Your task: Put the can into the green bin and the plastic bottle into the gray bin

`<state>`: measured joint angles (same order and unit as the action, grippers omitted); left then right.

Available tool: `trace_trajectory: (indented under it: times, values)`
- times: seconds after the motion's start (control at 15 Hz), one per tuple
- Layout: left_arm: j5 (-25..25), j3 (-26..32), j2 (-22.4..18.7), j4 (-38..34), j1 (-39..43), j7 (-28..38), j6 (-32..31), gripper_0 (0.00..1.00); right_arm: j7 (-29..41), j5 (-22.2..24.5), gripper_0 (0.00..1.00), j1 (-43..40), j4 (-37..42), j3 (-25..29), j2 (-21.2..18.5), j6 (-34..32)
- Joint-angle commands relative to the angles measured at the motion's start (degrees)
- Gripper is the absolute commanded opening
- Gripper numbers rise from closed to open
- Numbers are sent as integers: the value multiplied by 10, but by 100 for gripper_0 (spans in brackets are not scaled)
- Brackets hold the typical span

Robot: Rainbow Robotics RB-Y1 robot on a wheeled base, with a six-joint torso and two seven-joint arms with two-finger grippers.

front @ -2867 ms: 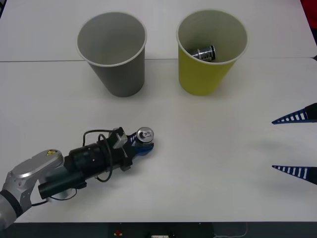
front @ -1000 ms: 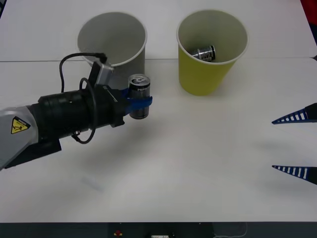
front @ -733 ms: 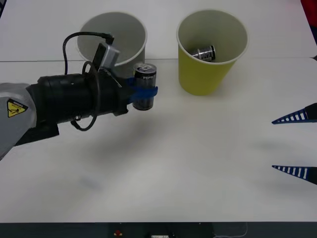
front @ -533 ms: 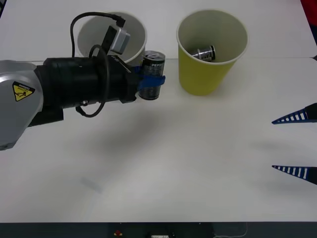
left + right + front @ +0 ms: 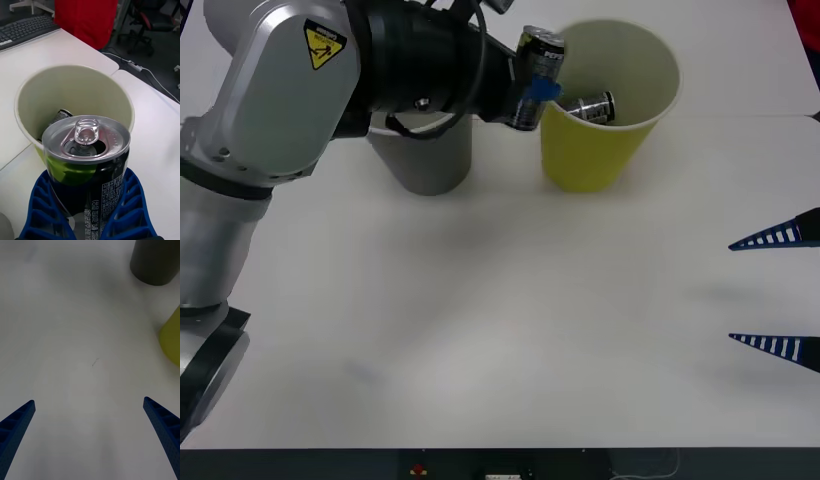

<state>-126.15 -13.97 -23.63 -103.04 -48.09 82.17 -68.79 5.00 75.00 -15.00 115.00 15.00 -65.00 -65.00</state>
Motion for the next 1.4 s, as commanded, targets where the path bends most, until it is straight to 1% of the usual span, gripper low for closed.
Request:
trace_trajectory:
  times: [0.07, 0.27, 0.33, 0.6, 0.87, 1.13, 1.2, 1.27, 1.33, 1.4]
  values:
    - [-34, 0, 34, 59, -68, 0, -22, 0, 0, 0, 100, 0, 0, 0, 0, 0]
    - [-47, -2, 63, 129, -121, -3, -21, 0, 0, 0, 100, 0, 0, 0, 0, 0]
    - [-51, -2, 75, 162, -145, -6, -21, 0, 0, 0, 100, 0, 0, 0, 0, 0]
    - [-66, -4, 109, 267, -203, -32, -3, 0, 0, 0, 100, 0, 0, 0, 0, 0]
    - [-80, -52, 112, 297, -211, -32, 45, 0, 0, 0, 100, 0, 0, 0, 0, 0]
    - [-88, -64, 112, 299, -211, -32, 47, 0, 0, 0, 100, 0, 0, 0, 0, 0]
    - [-89, -64, 115, 299, -211, -34, 47, 20, 0, 0, 100, 0, 0, 0, 0, 0]
    - [-90, -65, 117, 298, -211, -39, 47, 74, 0, 0, 100, 0, 0, 0, 0, 0]
    - [-90, -65, 119, 299, -211, -40, 47, 100, 0, 0, 100, 0, 0, 0, 0, 0]
    - [-89, -65, 119, 298, -210, -57, 47, 100, 0, 0, 100, 0, 0, 0, 0, 0]
